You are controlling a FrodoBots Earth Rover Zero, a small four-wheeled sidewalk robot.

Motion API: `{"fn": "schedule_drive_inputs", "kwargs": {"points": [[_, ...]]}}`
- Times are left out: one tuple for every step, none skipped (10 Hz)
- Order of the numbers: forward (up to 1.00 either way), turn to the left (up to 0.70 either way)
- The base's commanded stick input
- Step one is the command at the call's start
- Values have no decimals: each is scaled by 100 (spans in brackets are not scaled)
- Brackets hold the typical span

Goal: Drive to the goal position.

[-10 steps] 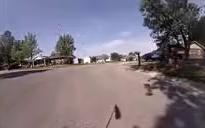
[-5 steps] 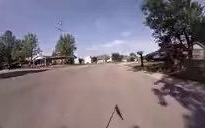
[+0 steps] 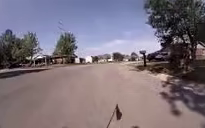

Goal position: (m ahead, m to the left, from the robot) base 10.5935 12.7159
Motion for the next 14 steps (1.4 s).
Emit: {"fn": "schedule_drive_inputs", "kwargs": {"points": [[69, 3], [69, 3], [69, 3], [69, 3], [69, 3], [69, 3], [69, 3], [69, 3], [69, 3], [69, 3], [69, 3], [69, 3], [69, 34], [69, 34]]}}
